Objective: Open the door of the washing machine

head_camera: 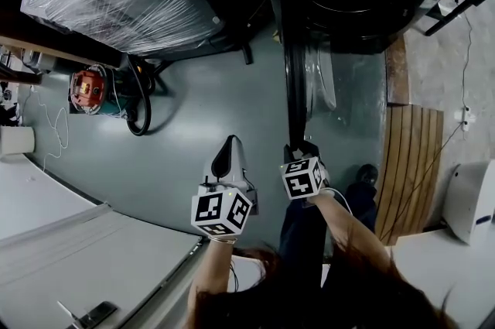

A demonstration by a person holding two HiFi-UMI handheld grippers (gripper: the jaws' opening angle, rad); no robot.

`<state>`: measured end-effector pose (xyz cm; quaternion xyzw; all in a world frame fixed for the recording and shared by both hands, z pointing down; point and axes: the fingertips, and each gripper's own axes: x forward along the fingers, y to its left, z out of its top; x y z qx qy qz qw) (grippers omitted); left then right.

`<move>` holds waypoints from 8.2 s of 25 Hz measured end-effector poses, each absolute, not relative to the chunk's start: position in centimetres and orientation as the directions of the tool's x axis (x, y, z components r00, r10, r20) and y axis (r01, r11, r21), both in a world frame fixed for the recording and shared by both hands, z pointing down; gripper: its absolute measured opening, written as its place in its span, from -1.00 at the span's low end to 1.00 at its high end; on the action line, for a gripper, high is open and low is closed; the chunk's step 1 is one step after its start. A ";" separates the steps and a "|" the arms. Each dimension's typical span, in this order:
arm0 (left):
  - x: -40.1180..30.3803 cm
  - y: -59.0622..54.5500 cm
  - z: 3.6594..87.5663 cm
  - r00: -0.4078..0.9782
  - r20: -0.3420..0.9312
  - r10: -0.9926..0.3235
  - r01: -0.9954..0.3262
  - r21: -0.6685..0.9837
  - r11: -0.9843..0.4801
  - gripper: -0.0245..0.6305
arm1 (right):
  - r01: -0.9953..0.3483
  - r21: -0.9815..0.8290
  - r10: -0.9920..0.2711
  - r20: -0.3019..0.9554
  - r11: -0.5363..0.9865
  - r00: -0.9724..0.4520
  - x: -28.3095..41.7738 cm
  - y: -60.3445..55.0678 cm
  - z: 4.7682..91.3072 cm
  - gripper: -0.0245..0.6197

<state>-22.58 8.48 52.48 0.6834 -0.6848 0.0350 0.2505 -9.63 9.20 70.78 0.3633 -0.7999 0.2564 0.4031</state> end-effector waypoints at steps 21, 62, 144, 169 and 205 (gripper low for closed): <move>-30.7 11.8 52.1 -0.131 0.398 -0.908 -0.924 0.282 0.257 -0.89 | -0.815 -0.129 -0.391 0.828 0.565 -0.401 -18.4 9.6 70.9 -0.60; -49.6 8.1 55.8 -0.102 0.445 -0.890 -0.925 0.286 0.250 -0.89 | -0.908 -0.167 -0.442 0.831 0.384 -0.339 -35.9 5.4 71.5 -0.60; -61.4 5.1 58.5 -0.085 0.477 -0.875 -0.910 0.320 0.263 -0.89 | -0.909 -0.047 -0.612 0.725 0.414 -0.316 -52.5 -9.1 69.0 -0.73; -48.0 6.2 53.2 -0.059 0.444 -0.894 -0.931 0.299 0.210 -0.89 | -0.876 -0.007 -0.651 0.666 0.483 -0.365 -37.4 -6.6 62.0 -0.80; -22.8 6.7 40.5 0.249 0.392 -0.886 -0.965 0.176 -0.194 -0.89 | -0.894 0.038 -0.763 0.538 0.447 -0.359 -16.5 -0.1 46.7 -0.92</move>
